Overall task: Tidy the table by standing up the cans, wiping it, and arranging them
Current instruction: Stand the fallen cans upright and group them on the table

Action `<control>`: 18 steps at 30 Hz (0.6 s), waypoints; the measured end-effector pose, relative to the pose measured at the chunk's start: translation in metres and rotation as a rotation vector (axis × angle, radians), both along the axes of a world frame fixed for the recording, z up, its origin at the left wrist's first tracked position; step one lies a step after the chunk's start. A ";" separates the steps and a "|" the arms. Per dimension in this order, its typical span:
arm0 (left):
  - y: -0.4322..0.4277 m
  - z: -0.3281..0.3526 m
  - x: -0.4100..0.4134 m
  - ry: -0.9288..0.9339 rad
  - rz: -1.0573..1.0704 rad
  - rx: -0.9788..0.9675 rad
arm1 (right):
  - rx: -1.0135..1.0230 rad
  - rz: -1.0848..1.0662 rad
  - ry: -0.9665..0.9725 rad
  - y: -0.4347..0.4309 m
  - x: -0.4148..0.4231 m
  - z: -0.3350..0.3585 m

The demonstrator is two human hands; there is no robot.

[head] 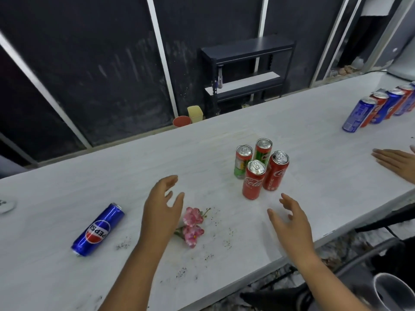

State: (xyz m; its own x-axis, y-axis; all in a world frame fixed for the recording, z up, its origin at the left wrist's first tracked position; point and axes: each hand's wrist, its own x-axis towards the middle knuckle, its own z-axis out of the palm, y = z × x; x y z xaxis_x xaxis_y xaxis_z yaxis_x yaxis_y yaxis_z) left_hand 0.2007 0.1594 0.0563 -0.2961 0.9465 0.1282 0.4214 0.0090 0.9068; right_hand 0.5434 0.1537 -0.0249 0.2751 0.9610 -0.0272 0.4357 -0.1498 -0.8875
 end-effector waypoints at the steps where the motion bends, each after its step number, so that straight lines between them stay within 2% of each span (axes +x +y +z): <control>1: -0.006 0.002 -0.019 0.036 0.031 -0.019 | 0.002 0.018 -0.003 -0.006 -0.007 0.002; 7: -0.046 -0.003 -0.114 0.224 0.232 -0.085 | 0.049 0.103 -0.001 -0.030 -0.060 0.028; 11: -0.072 -0.014 -0.159 0.295 0.264 -0.123 | 0.094 0.180 0.025 -0.033 -0.103 0.048; 18: -0.102 -0.047 -0.213 0.349 0.286 -0.307 | 0.102 0.344 0.015 -0.030 -0.178 0.061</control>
State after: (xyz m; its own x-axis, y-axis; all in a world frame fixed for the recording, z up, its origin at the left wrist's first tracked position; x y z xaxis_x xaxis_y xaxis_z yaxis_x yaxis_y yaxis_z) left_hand -0.0127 0.0571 0.0089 -0.5364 0.8439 -0.0045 0.6388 0.4096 0.6513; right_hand 0.3655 0.1232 0.0363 -0.0647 0.9953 0.0722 0.4316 0.0931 -0.8972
